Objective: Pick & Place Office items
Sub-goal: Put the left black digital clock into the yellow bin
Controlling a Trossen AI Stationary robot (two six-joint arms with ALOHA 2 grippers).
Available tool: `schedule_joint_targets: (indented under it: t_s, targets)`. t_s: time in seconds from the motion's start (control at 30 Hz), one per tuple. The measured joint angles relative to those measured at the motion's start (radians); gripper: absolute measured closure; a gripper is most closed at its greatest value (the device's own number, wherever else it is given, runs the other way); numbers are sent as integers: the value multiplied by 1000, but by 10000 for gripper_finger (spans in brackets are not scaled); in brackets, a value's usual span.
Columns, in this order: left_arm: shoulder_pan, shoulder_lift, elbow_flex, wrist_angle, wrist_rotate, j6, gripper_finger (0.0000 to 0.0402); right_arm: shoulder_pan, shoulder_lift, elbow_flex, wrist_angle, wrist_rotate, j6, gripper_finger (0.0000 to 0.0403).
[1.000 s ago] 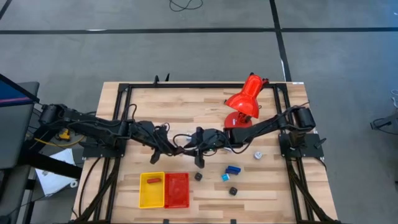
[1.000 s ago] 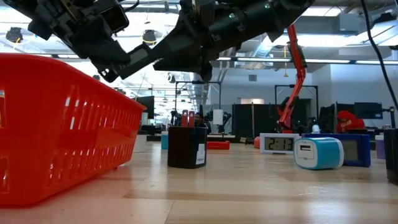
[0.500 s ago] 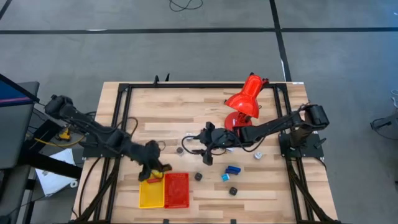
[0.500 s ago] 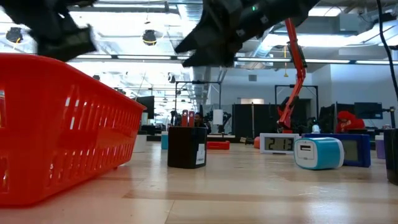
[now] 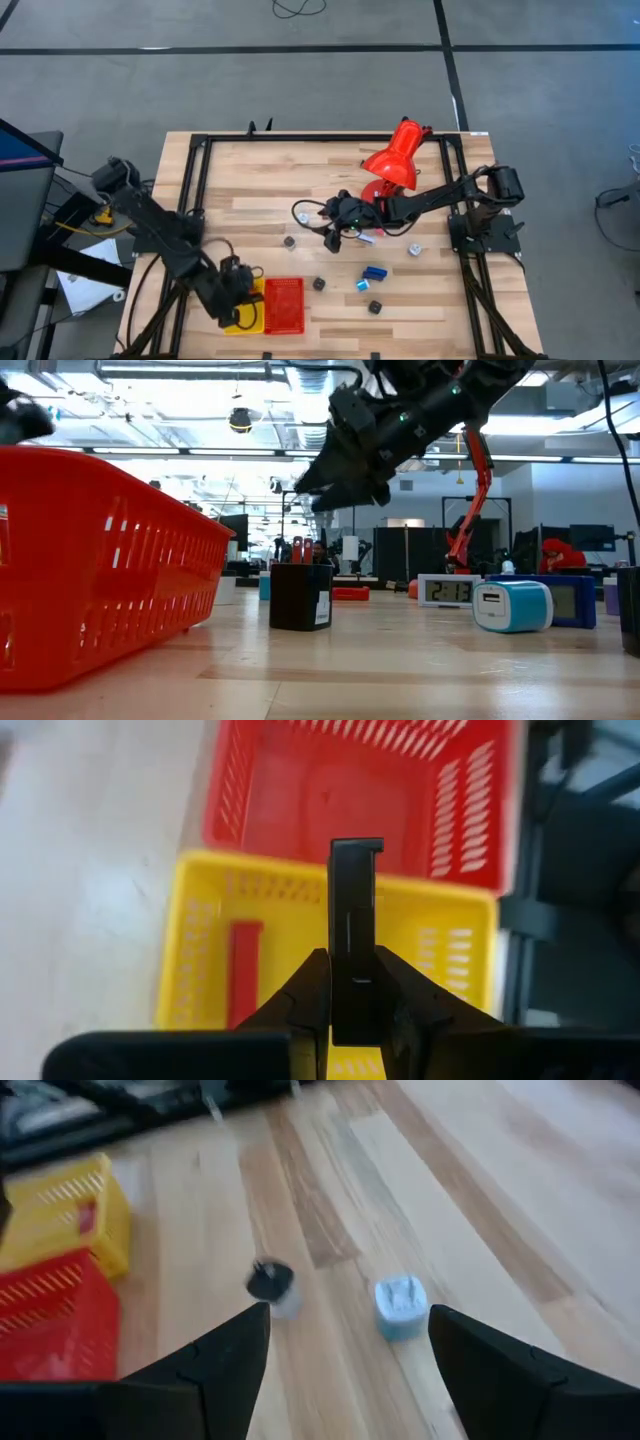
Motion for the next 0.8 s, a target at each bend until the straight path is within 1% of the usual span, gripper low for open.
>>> schedule_joint_targets:
  t_s: [0.17,0.4,0.53,0.8]
  targets:
    - [-48,94,17,11,0,-62,352,0,-1,0,14,0,0,137]
    - [-53,195,14,-6,19,-99,352,3,0,0,41,-4,15,137]
    - [-54,215,14,-14,21,-99,348,3,0,0,45,-5,15,137]
    - [-54,214,9,-9,28,-101,336,3,0,0,45,-5,15,137]
